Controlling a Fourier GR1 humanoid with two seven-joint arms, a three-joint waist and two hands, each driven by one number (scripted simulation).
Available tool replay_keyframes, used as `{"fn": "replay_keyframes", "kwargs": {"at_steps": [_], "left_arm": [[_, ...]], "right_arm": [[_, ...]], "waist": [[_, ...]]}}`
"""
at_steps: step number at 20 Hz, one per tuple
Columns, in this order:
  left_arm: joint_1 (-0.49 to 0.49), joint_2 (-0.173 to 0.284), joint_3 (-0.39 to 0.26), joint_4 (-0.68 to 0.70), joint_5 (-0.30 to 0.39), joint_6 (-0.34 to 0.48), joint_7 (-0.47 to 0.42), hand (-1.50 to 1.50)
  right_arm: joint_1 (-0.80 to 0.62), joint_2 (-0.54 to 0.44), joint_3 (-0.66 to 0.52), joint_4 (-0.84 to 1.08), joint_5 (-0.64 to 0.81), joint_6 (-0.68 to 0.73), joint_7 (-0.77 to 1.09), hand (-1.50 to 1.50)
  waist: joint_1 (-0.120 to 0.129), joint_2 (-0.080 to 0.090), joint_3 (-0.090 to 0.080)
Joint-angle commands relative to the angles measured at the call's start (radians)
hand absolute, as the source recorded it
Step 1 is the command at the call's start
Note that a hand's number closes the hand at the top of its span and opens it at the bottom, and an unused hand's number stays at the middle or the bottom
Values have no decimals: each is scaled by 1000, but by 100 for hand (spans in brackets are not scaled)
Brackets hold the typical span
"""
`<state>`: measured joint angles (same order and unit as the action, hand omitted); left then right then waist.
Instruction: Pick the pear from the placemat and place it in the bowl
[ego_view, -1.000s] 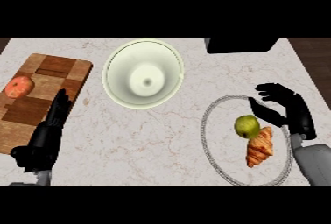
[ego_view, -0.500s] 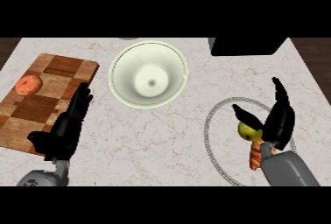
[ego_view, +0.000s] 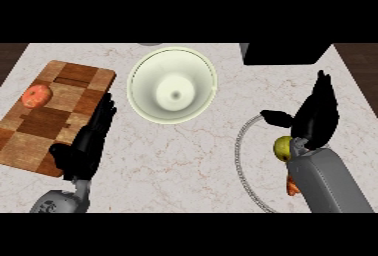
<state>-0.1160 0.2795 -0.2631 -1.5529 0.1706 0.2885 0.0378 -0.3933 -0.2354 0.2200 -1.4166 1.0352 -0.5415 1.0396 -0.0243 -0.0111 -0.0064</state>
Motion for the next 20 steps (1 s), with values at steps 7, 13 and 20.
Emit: {"fn": "replay_keyframes", "kwargs": {"at_steps": [7,13,20], "left_arm": [[-29,-26,4,35,-23,8,-9,0],[-73,-29,14,38,-20,-10,32,0],[-9,-48,25,53,-30,-37,-50,0]], "right_arm": [[-84,130,-93,-51,27,366,353,-150],[-36,176,-131,-81,29,450,369,-150],[86,233,-110,-235,41,443,342,-150]], "waist": [[14,7,4],[12,8,5],[19,9,6]]}}
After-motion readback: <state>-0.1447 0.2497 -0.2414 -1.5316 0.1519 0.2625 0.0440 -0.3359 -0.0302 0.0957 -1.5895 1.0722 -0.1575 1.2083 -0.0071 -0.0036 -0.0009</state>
